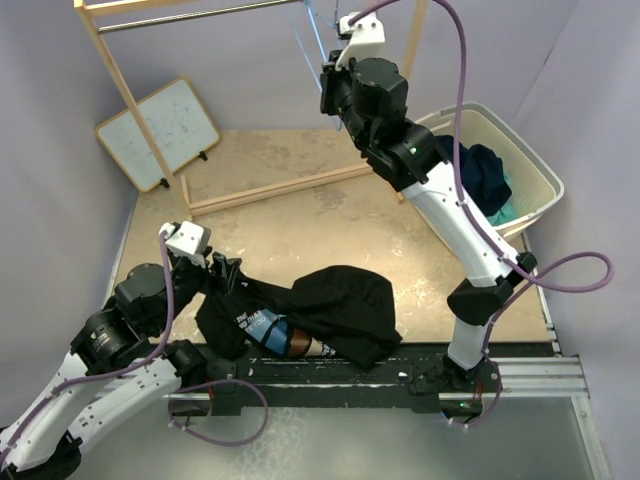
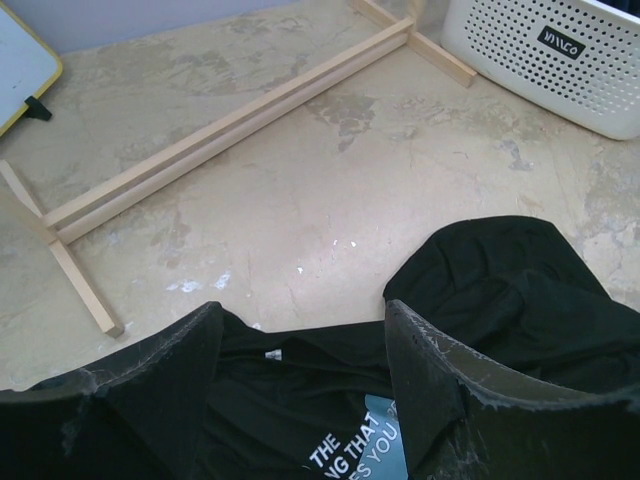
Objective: Remove the t-shirt from the hanger
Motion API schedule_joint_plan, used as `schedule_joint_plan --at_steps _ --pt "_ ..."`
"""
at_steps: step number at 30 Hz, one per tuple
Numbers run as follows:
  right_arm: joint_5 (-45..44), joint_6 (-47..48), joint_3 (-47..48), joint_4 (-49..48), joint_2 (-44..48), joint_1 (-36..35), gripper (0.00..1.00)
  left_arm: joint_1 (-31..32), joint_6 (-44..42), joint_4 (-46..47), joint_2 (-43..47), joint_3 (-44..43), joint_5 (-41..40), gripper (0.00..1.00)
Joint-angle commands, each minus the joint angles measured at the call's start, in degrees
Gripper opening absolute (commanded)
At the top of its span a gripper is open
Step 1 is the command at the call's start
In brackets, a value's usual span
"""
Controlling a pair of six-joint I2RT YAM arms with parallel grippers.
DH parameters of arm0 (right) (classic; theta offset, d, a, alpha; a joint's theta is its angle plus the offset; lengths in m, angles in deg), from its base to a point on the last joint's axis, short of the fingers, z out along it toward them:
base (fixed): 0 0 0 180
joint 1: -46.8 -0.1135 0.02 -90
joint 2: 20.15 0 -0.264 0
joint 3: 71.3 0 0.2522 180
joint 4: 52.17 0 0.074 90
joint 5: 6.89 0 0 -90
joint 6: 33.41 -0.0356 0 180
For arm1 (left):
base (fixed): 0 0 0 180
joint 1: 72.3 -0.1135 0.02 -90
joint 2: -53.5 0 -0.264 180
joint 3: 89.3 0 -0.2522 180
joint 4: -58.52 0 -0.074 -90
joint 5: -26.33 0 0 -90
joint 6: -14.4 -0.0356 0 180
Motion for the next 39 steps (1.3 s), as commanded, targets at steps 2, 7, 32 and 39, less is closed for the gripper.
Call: schedule_joint_plan --at_steps 2,7,32,39 --pt "4.7 -1.6 5.4 -2.1 -3.4 0.8 0.00 0.1 0.2 1.8 0.3 0.1 0.0 0.69" --pt "7.8 -3.0 4.2 -1.2 -4.5 0.8 0.00 0.2 0.2 1.6 0.3 0.0 -0.3 0.69" --pt "37.3 -8.7 -66.2 -8.2 31.5 -9.8 1.00 0.2 0.2 1.9 0.1 0.1 -1.1 0.69" --pt "42.9 -11.0 -77.2 -14.3 24.1 -16.1 1.00 0.2 0.3 1.5 -0.8 0.0 -1.6 0.69"
